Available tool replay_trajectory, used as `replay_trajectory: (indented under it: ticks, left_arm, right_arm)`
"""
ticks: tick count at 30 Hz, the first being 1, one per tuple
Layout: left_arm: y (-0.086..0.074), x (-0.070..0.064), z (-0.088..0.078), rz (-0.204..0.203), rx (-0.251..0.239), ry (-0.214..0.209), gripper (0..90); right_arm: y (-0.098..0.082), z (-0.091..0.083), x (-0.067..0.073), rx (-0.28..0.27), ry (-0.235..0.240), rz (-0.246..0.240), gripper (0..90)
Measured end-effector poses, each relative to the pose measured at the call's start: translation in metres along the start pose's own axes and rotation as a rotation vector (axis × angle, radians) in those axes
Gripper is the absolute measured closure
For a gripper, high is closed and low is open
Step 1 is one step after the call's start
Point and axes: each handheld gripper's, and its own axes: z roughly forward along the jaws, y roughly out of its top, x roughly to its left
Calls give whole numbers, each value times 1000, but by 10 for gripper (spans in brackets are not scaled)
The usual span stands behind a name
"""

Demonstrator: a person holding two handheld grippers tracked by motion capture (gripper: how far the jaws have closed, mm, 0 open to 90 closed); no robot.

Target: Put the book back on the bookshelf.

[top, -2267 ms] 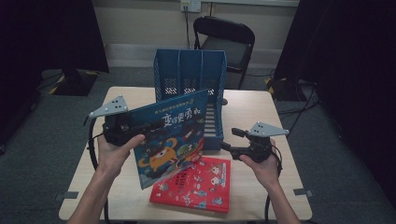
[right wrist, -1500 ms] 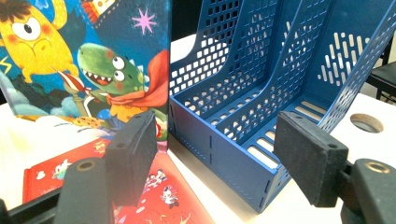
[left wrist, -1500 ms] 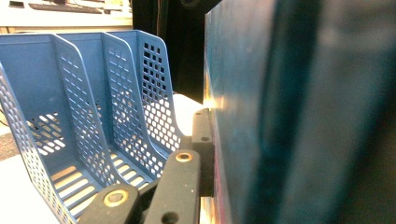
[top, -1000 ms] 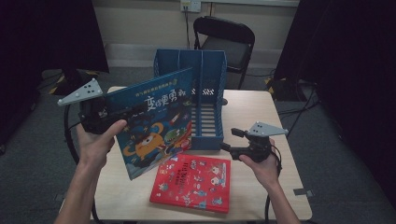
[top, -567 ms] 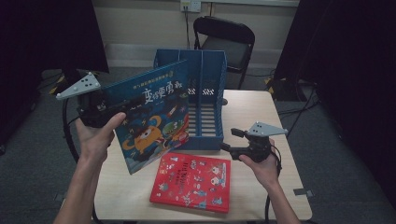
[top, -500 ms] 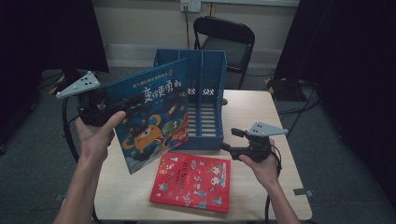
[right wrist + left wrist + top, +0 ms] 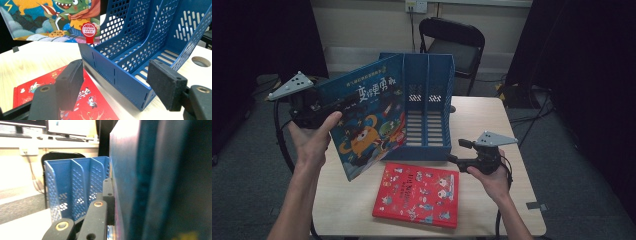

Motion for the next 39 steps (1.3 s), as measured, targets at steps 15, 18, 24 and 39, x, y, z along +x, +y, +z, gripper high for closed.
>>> replay_trajectory:
  ticks: [15,18,24,39]
  left_arm:
    - [10,18,13,-9,36,82,836]
    - [12,19,19,-8,39,100,836]
    - [14,24,36,-30,37,123,836]
    - [9,30,74,-54,26,194,836]
  right_arm:
    - [-1,2,0,6,3,0,289]
    - [-1,3,1,6,5,0,290]
    - [-1,3,1,9,7,-1,289]
    - [-2,1,0,7,11,-1,289]
